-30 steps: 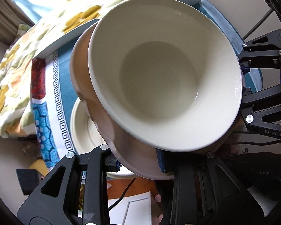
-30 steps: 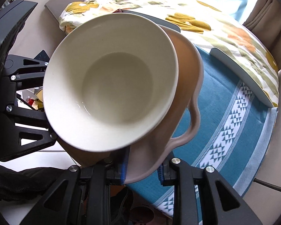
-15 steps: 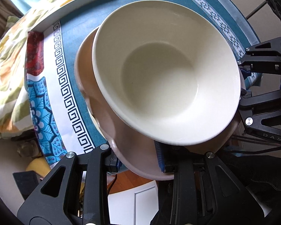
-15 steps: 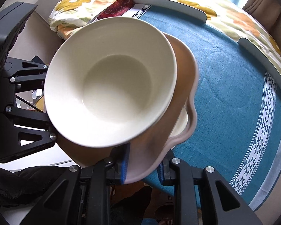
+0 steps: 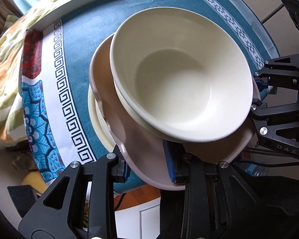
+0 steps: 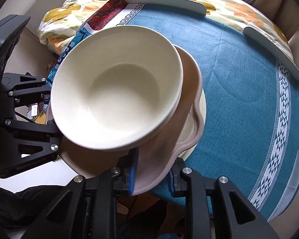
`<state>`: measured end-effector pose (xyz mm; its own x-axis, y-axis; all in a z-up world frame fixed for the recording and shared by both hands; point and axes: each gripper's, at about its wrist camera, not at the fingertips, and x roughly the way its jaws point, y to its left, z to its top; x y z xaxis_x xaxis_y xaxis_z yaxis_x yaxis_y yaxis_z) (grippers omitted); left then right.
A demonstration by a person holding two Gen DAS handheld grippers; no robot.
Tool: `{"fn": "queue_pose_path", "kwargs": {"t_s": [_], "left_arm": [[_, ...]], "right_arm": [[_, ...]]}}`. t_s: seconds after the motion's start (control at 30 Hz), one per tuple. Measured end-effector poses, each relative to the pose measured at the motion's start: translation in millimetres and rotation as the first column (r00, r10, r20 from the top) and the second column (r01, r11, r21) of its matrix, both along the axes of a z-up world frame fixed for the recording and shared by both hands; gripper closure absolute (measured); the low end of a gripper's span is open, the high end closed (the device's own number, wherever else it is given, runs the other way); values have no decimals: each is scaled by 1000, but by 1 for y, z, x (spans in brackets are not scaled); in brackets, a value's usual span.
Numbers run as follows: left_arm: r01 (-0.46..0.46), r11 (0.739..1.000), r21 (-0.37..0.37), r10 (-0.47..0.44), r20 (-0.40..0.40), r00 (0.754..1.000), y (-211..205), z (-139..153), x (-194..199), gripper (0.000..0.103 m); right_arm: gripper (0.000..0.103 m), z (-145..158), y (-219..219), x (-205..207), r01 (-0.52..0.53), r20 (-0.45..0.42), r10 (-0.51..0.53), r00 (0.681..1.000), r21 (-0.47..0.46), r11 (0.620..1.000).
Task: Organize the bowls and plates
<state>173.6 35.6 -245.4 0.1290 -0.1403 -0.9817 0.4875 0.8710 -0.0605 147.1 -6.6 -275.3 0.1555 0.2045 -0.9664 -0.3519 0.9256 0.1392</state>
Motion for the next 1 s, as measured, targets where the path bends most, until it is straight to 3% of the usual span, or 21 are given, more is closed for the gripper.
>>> {"fn": "queue_pose_path", "kwargs": {"t_s": [0.27, 0.5, 0.7, 0.8, 1.0], "left_arm": [[-25, 1000, 1, 25, 1, 1000, 2, -2, 3, 78], [-14, 999, 39, 15, -27, 1000, 3, 7, 9, 78], [23, 994, 111, -23, -1, 1000, 0, 17, 4, 77], [24, 993, 113, -23, -7, 1000, 1, 20, 2, 77], [18, 993, 113, -17, -12, 1000, 1, 28, -1, 74]], "right_arm": [[80, -1, -4, -3, 31, 20, -31, 999, 11, 999], [80, 0, -1, -1, 40, 9, -40, 999, -6, 999], [80, 0, -1, 2, 62, -20, -62, 998, -5, 998], [79, 5, -2, 1, 83, -24, -84, 996, -20, 996], [66, 20, -7, -4, 117, 0, -117, 993, -34, 993]]}}
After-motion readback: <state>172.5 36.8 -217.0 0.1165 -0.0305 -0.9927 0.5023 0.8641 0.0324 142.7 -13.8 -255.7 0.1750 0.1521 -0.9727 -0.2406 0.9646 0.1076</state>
